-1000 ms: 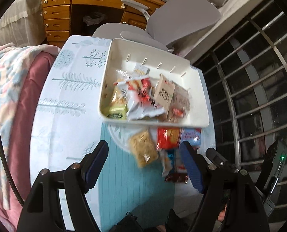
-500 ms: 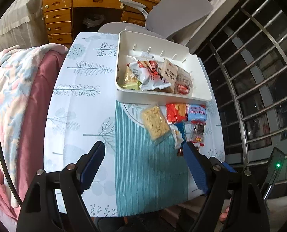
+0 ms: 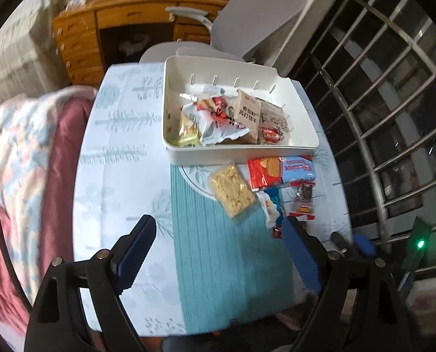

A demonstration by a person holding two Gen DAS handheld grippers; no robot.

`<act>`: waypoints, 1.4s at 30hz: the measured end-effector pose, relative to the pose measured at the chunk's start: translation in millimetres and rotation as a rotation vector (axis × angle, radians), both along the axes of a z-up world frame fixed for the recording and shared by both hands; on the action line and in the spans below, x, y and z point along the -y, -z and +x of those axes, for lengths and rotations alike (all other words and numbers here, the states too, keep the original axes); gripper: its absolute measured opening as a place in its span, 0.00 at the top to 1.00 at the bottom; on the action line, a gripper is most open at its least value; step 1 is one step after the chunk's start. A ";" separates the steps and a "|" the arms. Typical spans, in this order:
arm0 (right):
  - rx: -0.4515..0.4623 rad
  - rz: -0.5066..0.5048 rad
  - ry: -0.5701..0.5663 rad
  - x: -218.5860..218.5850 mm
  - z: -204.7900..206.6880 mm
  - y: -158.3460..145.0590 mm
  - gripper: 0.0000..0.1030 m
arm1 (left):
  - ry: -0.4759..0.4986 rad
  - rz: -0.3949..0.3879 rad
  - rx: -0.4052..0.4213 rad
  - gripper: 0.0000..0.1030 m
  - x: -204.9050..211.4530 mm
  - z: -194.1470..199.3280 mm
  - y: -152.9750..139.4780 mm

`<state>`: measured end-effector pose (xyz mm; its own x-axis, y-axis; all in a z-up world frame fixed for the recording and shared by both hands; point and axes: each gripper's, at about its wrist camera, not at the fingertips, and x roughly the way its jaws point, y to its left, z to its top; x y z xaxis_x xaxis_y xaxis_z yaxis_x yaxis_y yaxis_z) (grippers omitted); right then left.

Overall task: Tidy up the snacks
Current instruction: 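Withdraw both grippers from the tray back over the table, then grasp the clear bag of yellow puffs with the left gripper while the right grasps the brown-and-red packet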

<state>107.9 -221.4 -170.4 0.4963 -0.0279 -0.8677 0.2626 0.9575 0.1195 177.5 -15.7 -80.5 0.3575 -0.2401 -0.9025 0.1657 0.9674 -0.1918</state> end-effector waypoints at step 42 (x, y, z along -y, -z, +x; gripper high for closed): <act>-0.007 0.039 -0.425 35.7 88.1 112.9 0.39 | -0.338 0.099 -0.443 0.16 79.1 115.7 199.3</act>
